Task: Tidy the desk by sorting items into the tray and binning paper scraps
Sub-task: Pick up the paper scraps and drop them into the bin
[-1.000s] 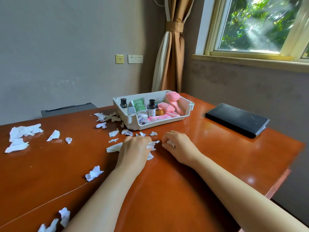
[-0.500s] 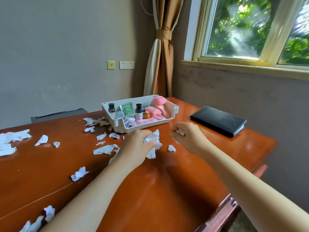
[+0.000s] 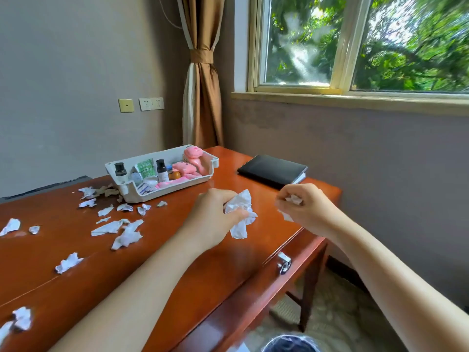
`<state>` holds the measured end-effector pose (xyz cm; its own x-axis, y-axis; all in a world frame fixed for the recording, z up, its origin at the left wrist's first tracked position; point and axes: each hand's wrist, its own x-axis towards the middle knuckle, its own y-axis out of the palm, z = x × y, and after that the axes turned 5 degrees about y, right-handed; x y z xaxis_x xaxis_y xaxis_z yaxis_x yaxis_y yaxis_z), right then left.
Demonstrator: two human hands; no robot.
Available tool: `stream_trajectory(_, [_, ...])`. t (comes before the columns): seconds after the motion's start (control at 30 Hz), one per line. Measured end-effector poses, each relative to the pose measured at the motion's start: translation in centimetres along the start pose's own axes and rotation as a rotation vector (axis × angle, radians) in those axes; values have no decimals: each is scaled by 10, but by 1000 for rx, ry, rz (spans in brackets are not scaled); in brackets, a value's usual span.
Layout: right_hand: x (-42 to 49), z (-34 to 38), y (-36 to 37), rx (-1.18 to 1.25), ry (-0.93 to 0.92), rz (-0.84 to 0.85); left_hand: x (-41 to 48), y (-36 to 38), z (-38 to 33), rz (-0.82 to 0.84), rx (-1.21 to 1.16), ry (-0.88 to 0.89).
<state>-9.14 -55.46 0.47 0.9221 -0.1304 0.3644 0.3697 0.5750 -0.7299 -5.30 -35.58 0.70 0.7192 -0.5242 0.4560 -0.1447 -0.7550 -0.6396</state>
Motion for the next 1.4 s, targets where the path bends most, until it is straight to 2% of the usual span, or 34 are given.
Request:
stream_trajectory(0.17, [-44, -42, -21, 26, 120, -4, -8, 57, -23, 123, -27, 41])
stream_trajectory(0.4, [-102, -104, -17, 65, 362, 97, -27, 144, -16, 316, -118, -7])
stream_trajectory(0.63, [-133, -156, 22, 109, 526, 207, -40, 215, 14, 386, -183, -136])
stream_trajectory(1.0, [-160, -229, 117, 104, 749, 380, -78, 299, 81, 472, -116, -382])
stream_trajectory(1.3, [-175, -263, 180, 72, 939, 499, -97, 350, 116, 599, -95, -612])
stream_trajectory(1.4, [-178, -269, 192, 91, 1028, 538, -102, 358, 128, 696, -90, -673])
